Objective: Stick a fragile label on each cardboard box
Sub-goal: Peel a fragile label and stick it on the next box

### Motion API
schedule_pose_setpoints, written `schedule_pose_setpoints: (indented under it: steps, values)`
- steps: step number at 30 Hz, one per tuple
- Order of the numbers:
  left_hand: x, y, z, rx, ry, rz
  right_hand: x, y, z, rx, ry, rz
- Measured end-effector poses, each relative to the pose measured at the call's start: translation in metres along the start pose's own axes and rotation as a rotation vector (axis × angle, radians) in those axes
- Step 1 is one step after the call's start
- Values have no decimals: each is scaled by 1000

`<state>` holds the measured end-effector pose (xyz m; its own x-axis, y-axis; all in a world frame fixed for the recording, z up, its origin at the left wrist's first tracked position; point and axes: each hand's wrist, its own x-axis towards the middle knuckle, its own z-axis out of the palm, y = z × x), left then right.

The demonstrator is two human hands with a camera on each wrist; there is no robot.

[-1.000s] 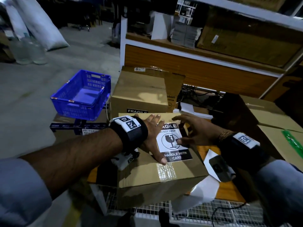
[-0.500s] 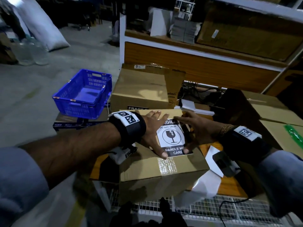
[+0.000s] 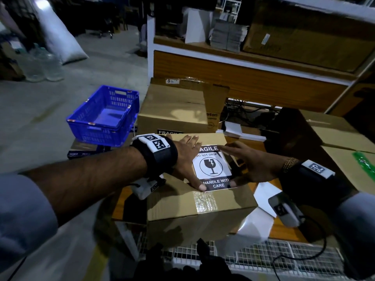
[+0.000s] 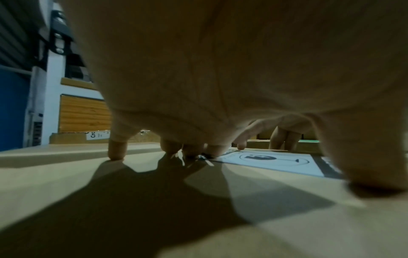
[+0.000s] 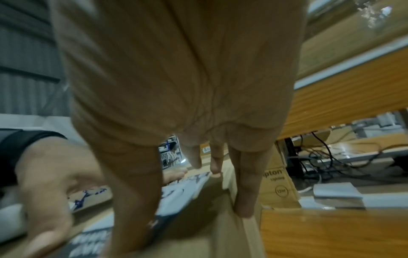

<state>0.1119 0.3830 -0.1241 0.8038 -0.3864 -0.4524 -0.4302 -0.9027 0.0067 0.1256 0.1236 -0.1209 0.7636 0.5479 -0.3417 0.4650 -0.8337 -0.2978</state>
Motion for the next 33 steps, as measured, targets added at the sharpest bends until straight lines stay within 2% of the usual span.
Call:
schedule_pose_setpoints:
  steps: [5, 9, 11, 13, 16, 22, 26, 30, 33]
  values:
    - [-3, 2, -3, 7, -33, -11, -7, -1, 9, 43, 73, -21]
    - [-6, 4, -6, 51, -53, -2, -15, 0, 6, 178, 3, -25]
    - [-8, 3, -8, 63, -54, 6, -20, -4, 5, 142, -5, -28]
    - [-9, 0, -9, 72, -54, 19, -26, -15, 10, -24, 70, -1]
    - [-6, -13, -7, 33, -25, 74, -38, -46, 32, -190, 298, -30]
    - [8, -36, -7, -138, 139, 159, -44, -92, 75, -62, 405, -185]
    - [17, -32, -5, -67, 192, 54, -49, -102, 85, 17, 426, -200]
    - [22, -33, -7, -68, 154, -72, -45, -106, 81, 84, 444, -177]
    - [23, -37, -9, -85, 182, -100, -39, -110, 79, 90, 445, -139]
